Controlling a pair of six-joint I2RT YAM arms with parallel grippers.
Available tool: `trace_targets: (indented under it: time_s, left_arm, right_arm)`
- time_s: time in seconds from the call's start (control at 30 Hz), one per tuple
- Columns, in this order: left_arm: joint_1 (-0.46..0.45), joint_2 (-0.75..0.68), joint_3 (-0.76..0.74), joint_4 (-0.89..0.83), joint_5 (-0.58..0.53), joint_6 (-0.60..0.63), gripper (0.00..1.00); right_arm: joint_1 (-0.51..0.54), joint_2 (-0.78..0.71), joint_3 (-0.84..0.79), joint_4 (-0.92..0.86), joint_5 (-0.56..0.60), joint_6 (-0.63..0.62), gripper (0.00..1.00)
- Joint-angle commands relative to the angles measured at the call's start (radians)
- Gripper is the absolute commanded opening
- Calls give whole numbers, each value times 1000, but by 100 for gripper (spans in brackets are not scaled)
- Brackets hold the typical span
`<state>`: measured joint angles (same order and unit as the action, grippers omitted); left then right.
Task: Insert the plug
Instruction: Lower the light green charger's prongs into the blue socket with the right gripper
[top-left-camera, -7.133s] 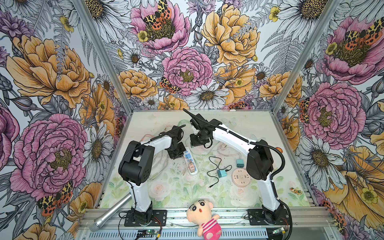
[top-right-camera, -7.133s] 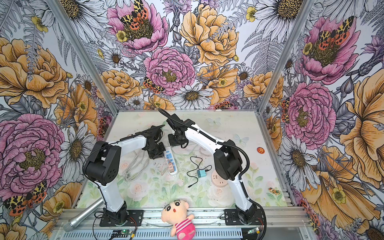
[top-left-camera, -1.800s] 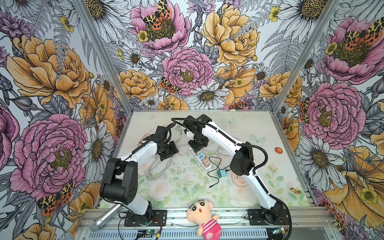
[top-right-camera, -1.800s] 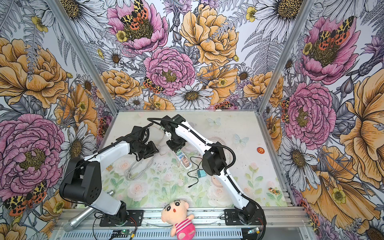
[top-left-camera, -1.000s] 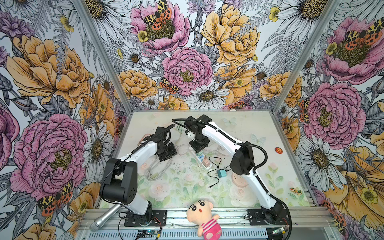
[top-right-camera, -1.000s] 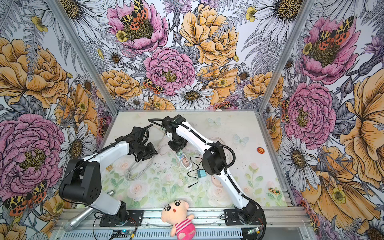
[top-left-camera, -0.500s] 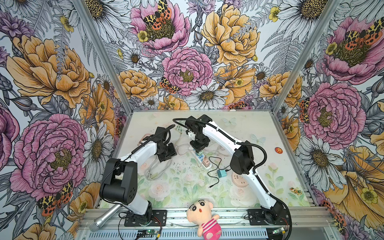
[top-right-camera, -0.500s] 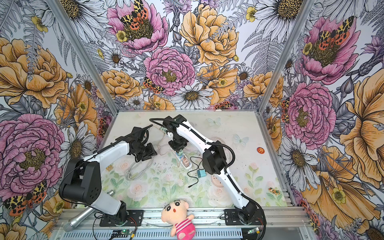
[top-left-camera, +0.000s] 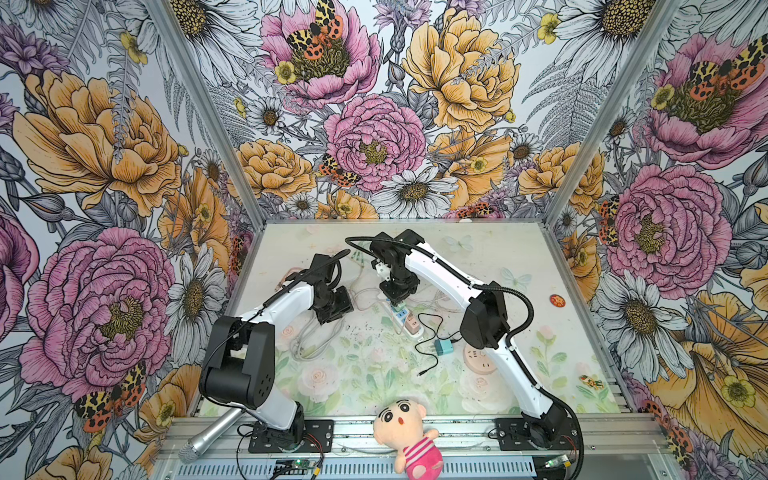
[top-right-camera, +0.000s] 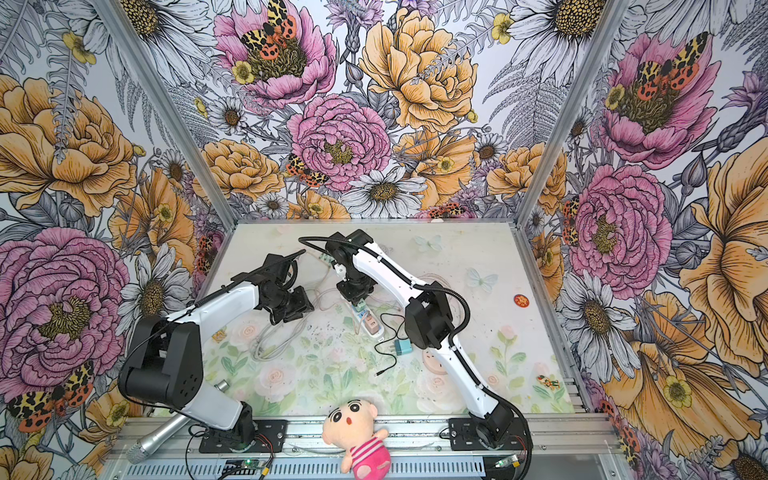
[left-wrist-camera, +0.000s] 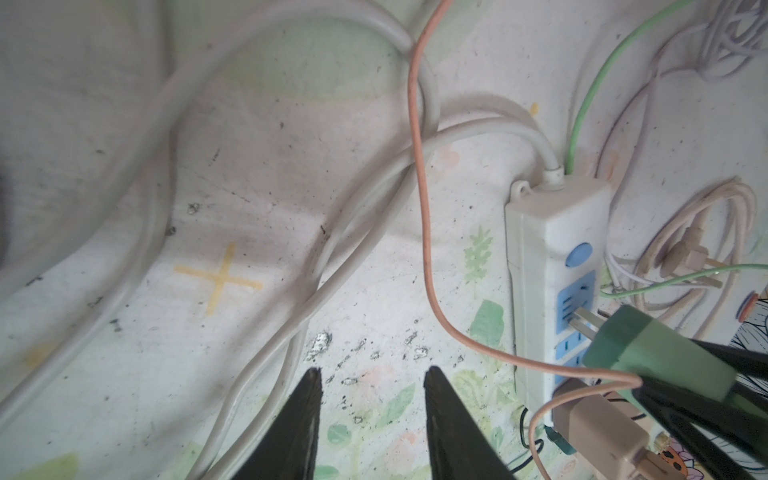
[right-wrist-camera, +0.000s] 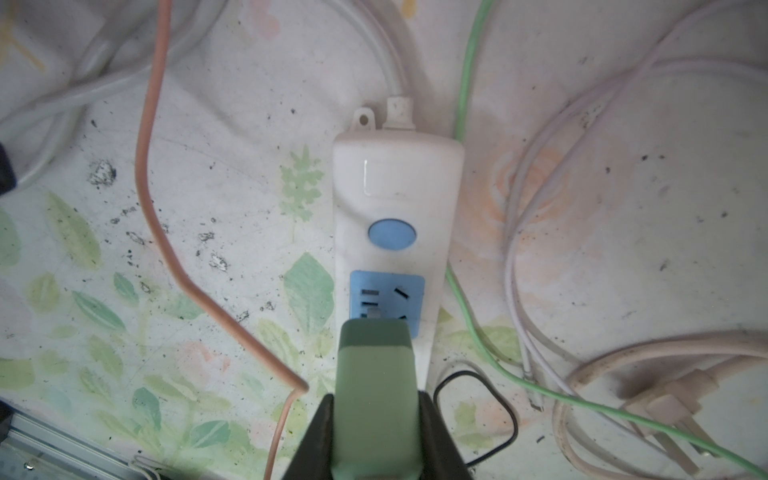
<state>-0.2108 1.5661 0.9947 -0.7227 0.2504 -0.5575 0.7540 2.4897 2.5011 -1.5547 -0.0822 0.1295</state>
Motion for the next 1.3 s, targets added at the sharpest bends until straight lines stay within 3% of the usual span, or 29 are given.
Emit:
trace_targets:
  time_s: [0.0, 1.27]
  left_arm:
    - [10, 12, 19, -4, -25, 13, 43]
    - [-5, 29, 8, -5, -31, -5, 43]
  right_arm:
    - [1, 31, -5, 29, -8, -5, 0]
    - [22, 46, 26, 42, -35, 32, 0]
